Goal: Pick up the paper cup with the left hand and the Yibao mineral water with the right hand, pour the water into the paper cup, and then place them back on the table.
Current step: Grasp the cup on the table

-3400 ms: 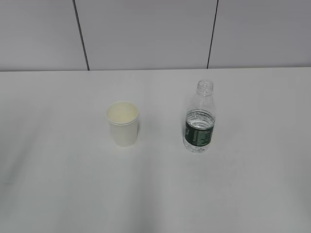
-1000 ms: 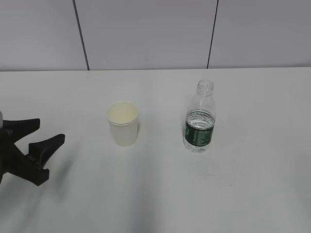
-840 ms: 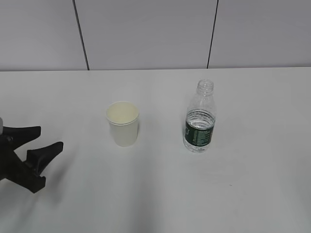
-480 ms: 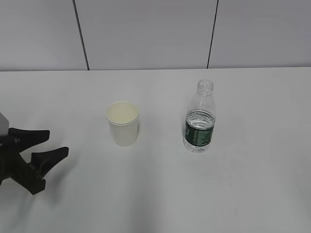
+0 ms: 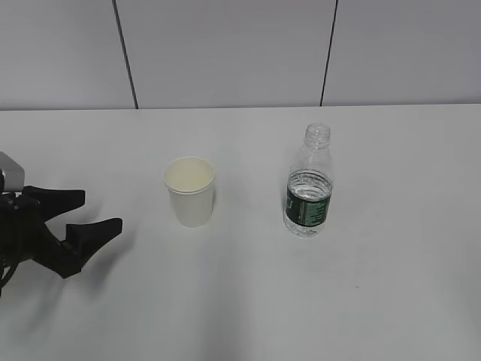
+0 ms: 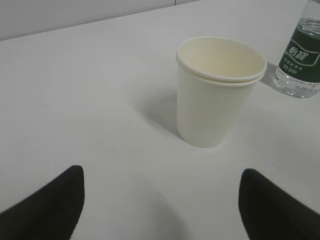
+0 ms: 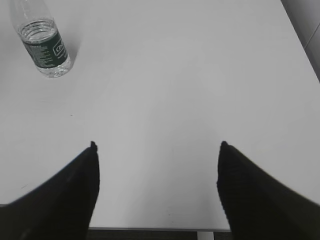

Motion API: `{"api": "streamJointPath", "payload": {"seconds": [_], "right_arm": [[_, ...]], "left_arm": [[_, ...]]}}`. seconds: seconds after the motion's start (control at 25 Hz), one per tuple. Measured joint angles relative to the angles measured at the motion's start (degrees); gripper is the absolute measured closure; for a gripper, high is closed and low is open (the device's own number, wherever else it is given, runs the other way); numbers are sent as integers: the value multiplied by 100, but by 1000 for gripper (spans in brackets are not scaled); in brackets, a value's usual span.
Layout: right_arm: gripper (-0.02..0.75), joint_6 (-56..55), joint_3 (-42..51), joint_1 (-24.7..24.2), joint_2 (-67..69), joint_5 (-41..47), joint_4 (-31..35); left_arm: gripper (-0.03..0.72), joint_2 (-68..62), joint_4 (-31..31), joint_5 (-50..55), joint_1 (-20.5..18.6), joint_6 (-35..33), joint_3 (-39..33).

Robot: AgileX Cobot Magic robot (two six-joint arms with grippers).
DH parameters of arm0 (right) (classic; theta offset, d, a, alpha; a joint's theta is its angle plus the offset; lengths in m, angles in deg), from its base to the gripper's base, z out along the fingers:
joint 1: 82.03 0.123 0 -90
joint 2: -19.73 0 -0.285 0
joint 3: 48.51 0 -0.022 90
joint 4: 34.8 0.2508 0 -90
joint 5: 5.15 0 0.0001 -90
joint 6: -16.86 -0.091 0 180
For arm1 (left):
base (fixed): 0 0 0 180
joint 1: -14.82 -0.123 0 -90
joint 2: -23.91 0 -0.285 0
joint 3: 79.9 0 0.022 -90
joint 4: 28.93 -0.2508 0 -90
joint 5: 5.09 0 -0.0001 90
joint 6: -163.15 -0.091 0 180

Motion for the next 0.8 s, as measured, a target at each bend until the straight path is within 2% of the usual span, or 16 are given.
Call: {"api": "streamJointPath", "payload": {"seconds": [0.52, 0.8], "right_arm": [[170, 0, 0, 0, 0, 0, 0], [170, 0, 0, 0, 0, 0, 0]], "left_arm": [[88, -580, -1008, 0, 0, 27, 989], [95, -761, -1293, -2, 0, 27, 1357]]}}
